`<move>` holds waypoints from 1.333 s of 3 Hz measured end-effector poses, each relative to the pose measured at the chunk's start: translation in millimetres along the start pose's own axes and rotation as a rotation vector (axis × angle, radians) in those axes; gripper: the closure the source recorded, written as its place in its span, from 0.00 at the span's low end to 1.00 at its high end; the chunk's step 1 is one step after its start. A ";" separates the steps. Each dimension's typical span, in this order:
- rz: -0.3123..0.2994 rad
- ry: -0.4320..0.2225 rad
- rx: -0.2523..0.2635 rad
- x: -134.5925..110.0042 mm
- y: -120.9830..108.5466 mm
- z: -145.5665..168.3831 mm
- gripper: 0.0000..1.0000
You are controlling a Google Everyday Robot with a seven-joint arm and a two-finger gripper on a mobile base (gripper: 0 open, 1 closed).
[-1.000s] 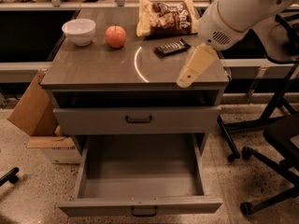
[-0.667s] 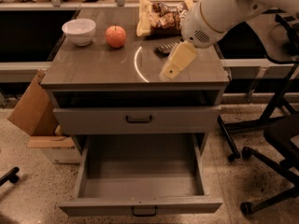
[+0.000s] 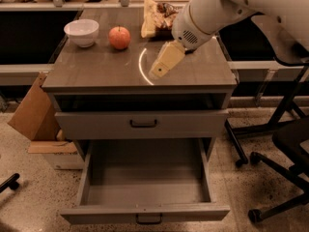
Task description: Place apple into middle drawer
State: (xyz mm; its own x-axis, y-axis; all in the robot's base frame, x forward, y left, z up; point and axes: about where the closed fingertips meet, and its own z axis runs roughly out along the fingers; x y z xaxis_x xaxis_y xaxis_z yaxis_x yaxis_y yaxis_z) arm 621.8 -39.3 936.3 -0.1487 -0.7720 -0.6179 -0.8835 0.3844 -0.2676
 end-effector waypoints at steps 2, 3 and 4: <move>0.044 -0.051 0.026 -13.1 -24.8 37.5 0.00; 0.089 -0.127 0.029 -24.5 -53.2 75.5 0.00; 0.120 -0.184 0.029 -33.1 -76.5 108.9 0.00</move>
Offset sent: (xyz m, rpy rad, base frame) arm 0.1149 0.0392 -0.0375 0.1842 -0.0385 -0.0882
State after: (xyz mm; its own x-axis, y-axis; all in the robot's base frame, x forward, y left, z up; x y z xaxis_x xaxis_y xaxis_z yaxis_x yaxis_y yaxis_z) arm 742.7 12.0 896.8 -0.1659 -0.6160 -0.7701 -0.8511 0.4839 -0.2037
